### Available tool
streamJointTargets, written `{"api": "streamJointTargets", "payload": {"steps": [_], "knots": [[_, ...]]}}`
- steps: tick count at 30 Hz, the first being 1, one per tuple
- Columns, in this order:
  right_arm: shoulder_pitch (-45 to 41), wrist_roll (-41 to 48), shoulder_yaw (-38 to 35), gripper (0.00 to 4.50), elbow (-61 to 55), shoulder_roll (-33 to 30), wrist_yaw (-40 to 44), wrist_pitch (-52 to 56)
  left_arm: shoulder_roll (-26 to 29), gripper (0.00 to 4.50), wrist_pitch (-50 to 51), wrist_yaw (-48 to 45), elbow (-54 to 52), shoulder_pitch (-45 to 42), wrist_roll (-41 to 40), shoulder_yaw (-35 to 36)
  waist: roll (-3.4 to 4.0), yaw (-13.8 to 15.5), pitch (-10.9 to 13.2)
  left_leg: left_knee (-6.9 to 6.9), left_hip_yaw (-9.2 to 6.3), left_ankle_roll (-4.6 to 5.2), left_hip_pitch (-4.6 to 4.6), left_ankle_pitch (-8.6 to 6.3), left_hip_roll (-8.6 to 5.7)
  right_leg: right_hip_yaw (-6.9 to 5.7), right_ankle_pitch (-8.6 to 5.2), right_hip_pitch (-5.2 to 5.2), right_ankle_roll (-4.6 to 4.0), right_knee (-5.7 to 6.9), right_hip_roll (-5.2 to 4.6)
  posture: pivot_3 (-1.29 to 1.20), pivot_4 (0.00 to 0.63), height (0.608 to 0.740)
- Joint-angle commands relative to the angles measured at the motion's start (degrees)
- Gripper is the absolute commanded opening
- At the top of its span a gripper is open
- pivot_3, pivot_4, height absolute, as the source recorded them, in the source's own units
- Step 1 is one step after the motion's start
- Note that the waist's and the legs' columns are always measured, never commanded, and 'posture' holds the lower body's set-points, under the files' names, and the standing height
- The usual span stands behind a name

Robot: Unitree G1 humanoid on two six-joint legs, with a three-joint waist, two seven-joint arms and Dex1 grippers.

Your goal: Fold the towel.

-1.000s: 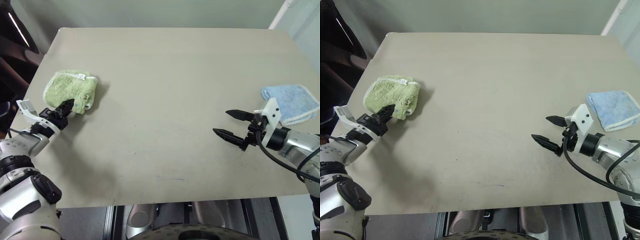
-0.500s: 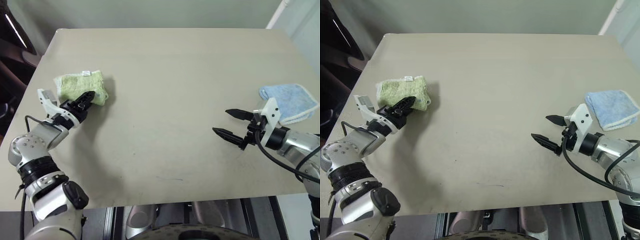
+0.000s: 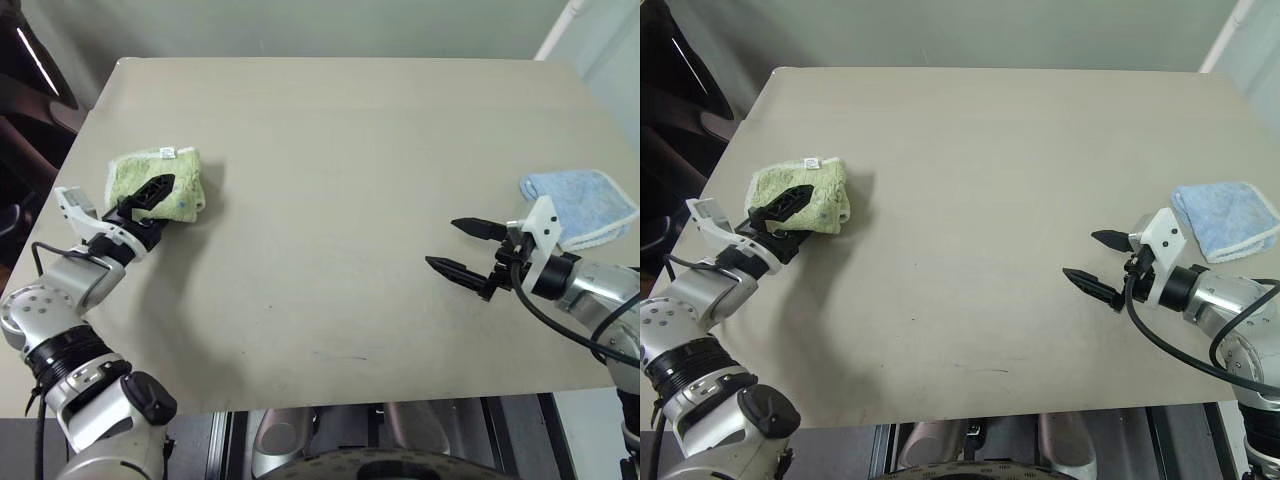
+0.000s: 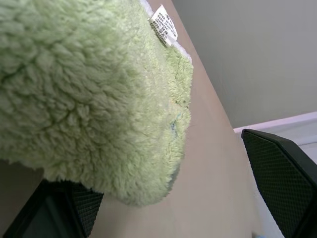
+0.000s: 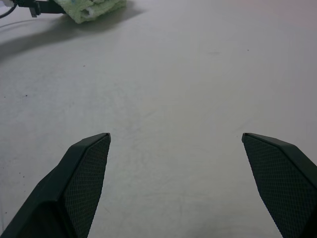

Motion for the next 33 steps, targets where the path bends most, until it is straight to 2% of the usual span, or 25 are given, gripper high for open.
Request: {"api": "streamJointTargets", "payload": {"steps": [1, 8, 12, 19, 22, 24, 27, 29, 33], "knots": [[-0.7, -0.51, -0.22, 4.5, -0.42, -0.51, 0.97, -1.21, 3.04, 4.47, 3.07, 2.06, -1.51, 0.34, -3.2, 1.7, 0.0, -0.01, 0.0, 0.0, -0.01, -0.01, 0.0, 0.0, 0.0, 0.01, 0.0, 0.0, 0.0, 0.0, 0.0, 0.0, 0.15, 0.733], [-0.85, -0.97, 0.14, 4.5, 0.01, -0.48, 1.7, -1.49, 9.38, 4.47, 13.01, 4.32, -3.11, 3.3, -7.56, 1.83, 0.0, -0.02, 0.01, -0.01, -0.07, -0.14, 0.03, -0.11, 0.01, 0.04, 0.01, -0.02, -0.06, -0.02, 0.08, 0.0, 0.15, 0.733], [-0.85, -1.13, 0.18, 4.5, 0.49, -0.45, 2.15, -1.93, 11.18, 4.47, 16.53, 5.66, -4.52, 5.09, -9.82, 2.86, 0.0, 0.02, 0.01, -0.03, -0.17, -0.2, 0.04, -0.16, 0.01, 0.04, -0.01, -0.02, -0.12, -0.03, 0.14, 0.0, 0.15, 0.733], [-1.37, -1.28, 0.59, 4.5, 1.32, 0.13, 2.78, -3.13, 13.0, 4.47, 21.45, -5.78, -19.25, 11.66, -15.12, -5.94, 0.0, 0.23, 0.01, -0.05, -0.35, -0.32, 0.04, -0.25, 0.0, 0.05, -0.08, -0.04, -0.22, -0.04, 0.21, 0.0, 0.15, 0.733], [-1.94, -1.29, 0.81, 4.5, 1.52, -0.12, 3.32, -3.39, 17.03, 4.47, 21.56, -14.65, -22.77, 13.19, -14.51, -12.03, -0.02, 0.23, 0.01, -0.05, -0.48, -0.44, 0.02, -0.31, 0.03, 0.02, -0.07, -0.04, -0.28, -0.03, 0.25, 0.0, 0.15, 0.733], [-2.59, -0.78, 0.44, 4.5, 1.34, -0.39, 3.53, -3.14, 17.61, 4.47, 17.5, -20.69, -23.94, 12.81, -13.14, -14.63, 0.0, 0.12, 0.02, -0.07, -0.51, -0.63, 0.02, -0.42, 0.08, 0.02, -0.05, -0.06, -0.33, -0.03, 0.3, 0.0, 0.15, 0.733], [-3.63, 1.12, -0.78, 4.5, -0.06, -0.77, 3.4, -1.71, 19.31, 4.47, 2.11, -35.44, -27.02, 12.69, -2.56, -24.03, 0.01, 0.07, 0.02, -0.1, -0.62, -0.69, 0.02, -0.46, 0.2, 0.01, -0.07, -0.1, -0.45, 0.0, 0.44, 0.0, 0.15, 0.733], [-3.98, 2.1, -1.37, 4.5, -1.16, -0.86, 2.85, -0.59, 17.37, 4.47, -11.49, -42.86, -27.41, 12.22, 6.01, -30.03, 0.03, 0.14, 0.02, -0.09, -0.79, -0.61, -0.01, -0.5, 0.24, 0.01, -0.1, -0.11, -0.52, -0.01, 0.56, 0.0, 0.15, 0.733], [-3.22, 3.4, -3.41, 4.5, -2.82, -0.31, 1.43, 0.21, 9.82, 4.47, -29.04, -50.72, -23.6, 9.09, 14.79, -36.89, 0.03, 0.26, 0.01, -0.09, -1.07, -0.31, -0.17, -0.62, 0.33, -0.06, -0.24, -0.19, -0.64, 0.03, 0.63, 0.0, 0.15, 0.733]]}}
